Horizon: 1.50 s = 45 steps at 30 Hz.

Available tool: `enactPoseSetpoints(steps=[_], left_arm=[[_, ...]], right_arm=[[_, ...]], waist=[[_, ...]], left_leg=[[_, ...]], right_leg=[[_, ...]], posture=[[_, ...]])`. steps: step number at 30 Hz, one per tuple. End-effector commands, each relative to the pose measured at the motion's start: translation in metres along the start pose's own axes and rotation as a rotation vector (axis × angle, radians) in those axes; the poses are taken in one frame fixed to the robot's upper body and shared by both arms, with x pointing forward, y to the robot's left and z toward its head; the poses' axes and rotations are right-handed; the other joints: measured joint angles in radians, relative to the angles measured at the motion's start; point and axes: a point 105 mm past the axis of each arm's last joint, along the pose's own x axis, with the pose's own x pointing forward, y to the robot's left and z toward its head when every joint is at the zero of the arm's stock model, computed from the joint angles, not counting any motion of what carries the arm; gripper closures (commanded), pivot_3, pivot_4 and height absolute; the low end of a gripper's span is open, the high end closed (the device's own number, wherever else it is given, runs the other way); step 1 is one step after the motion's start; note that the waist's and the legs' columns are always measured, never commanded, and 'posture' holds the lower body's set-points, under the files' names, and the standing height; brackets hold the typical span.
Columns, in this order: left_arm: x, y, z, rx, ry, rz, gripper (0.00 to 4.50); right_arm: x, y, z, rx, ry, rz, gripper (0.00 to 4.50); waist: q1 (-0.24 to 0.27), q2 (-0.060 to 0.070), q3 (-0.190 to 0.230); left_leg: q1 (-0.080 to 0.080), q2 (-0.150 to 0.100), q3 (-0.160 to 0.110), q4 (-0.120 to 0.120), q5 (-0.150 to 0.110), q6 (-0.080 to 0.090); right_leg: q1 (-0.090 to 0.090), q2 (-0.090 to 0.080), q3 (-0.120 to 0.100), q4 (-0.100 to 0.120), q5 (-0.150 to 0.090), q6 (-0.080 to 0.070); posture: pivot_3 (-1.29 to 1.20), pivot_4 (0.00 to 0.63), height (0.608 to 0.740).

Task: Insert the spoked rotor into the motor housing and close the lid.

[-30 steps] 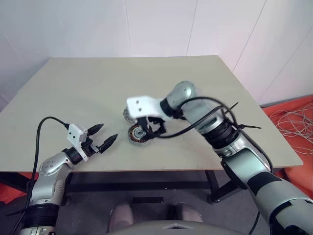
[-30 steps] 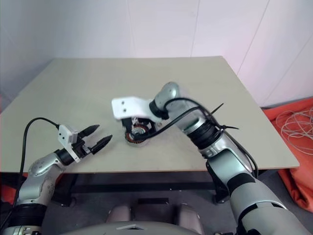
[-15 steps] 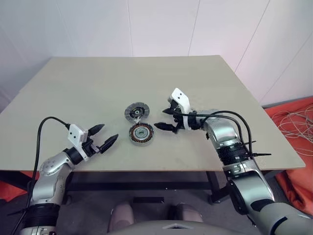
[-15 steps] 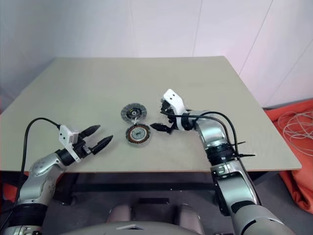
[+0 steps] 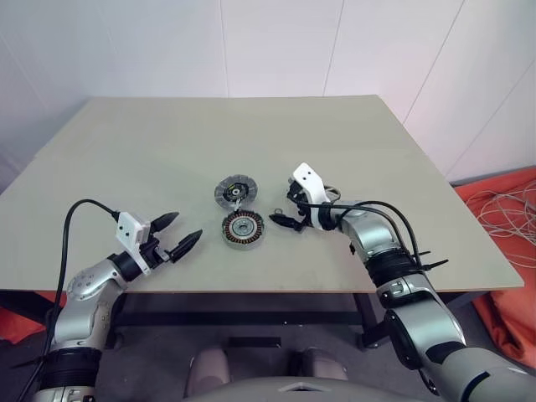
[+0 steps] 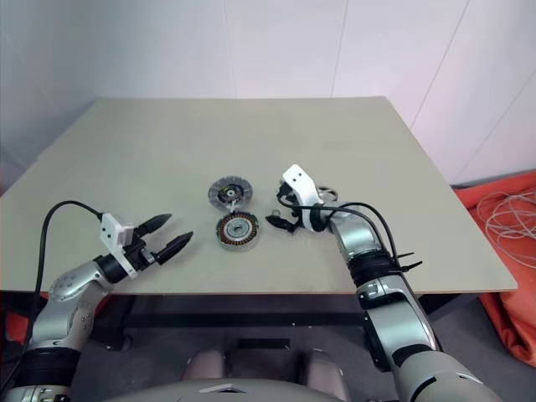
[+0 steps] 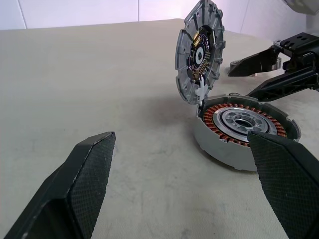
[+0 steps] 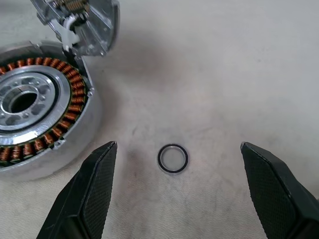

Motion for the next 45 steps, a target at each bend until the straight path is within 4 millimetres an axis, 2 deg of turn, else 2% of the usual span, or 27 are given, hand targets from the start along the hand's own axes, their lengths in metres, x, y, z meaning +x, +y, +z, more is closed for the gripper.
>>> enactPoseSetpoints(steps=[1,8,9,12,20,21,25,30,36,43,45], left_arm=[[0.0,0.004,0.015,0.038,-0.037,0.002,0.0],[0.001,0.005,0.015,0.038,-0.039,0.003,0.0],[0.001,0.005,0.015,0.038,-0.04,0.003,0.0],[0.001,0.005,0.016,0.037,-0.041,0.003,0.0],[0.002,0.005,0.017,0.038,-0.045,0.004,0.0],[0.002,0.005,0.017,0.039,-0.045,0.004,0.0],[0.003,0.004,0.017,0.039,-0.047,0.004,0.0],[0.001,0.003,0.017,0.033,-0.045,-0.002,0.0],[0.0,0.001,0.017,0.027,-0.041,-0.021,0.0],[-0.005,-0.003,0.02,0.03,-0.055,-0.045,0.0],[-0.007,-0.005,0.022,0.034,-0.061,-0.054,0.0]], right_arm=[[0.003,-0.002,0.009,-0.049,-0.016,-0.009,0.03],[0.007,-0.001,0.001,-0.054,0.005,-0.007,0.03],[0.007,0.0,0.0,-0.054,0.009,-0.005,0.2],[0.008,0.001,-0.001,-0.053,0.013,0.001,0.91],[0.008,0.002,0.0,-0.05,0.016,0.006,3.7],[0.008,0.002,0.0,-0.051,0.017,0.006,3.89],[0.006,-0.001,0.006,-0.067,0.01,0.002,3.89],[-0.008,0.007,0.03,-0.103,-0.026,0.079,3.89],[-0.022,0.034,0.064,-0.162,-0.08,0.214,3.89],[-0.017,0.072,0.077,-0.233,-0.096,0.347,3.89],[-0.012,0.076,0.076,-0.239,-0.088,0.355,3.89]], waist=[[0.0,0.0,0.0],[0.0,0.0,0.0],[0.0,0.0,0.0],[-0.001,0.0,0.0],[0.001,0.0,0.0],[0.001,0.0,0.0],[0.0,0.0,0.0],[0.002,0.0,0.0],[0.002,0.0,0.0],[0.003,0.0,0.0],[0.002,0.0,0.0]], left_leg=[[0.0,0.0,0.0,0.0,0.0,0.0],[0.0,0.0,0.0,0.0,0.0,0.0],[0.0,0.0,0.0,0.0,0.0,0.0],[0.001,0.0,0.0,0.0,0.0,0.0],[0.001,0.0,0.0,0.001,0.0,0.0],[0.001,0.0,0.0,0.001,0.0,0.0],[0.001,0.0,0.0,0.001,0.0,0.0],[0.0,0.0,0.0,0.0,0.0,0.0],[0.0,0.001,0.0,-0.002,0.0,0.0],[0.0,0.0,0.0,-0.001,0.0,0.0],[0.0,0.0,0.0,-0.001,0.0,0.0]], right_leg=[[0.0,0.0,0.0,0.0,0.0,0.0],[0.0,0.0,0.0,0.0,0.0,0.0],[0.0,0.0,0.0,0.0,0.0,0.0],[0.0,0.0,0.0,0.0,0.0,0.0],[0.001,0.0,0.0,0.0,0.0,0.0],[0.001,0.0,0.0,0.0,0.0,0.0],[0.001,0.0,0.0,0.0,0.0,0.0],[0.0,0.0,0.0,0.0,0.0,0.0],[0.0,0.0,0.0,0.0,0.0,0.0],[-0.001,0.0,0.0,-0.001,0.0,0.0],[0.0,0.0,0.0,-0.001,0.0,0.0]], posture=[[0.0,0.0,0.74],[0.0,0.0,0.74],[0.0,0.0,0.74],[0.0,0.0,0.74],[0.0,0.0,0.74],[0.0,0.0,0.74],[0.0,0.0,0.74],[0.0,0.0,0.74],[0.0,0.0,0.74],[0.0,0.0,0.74],[0.0,0.0,0.74]])
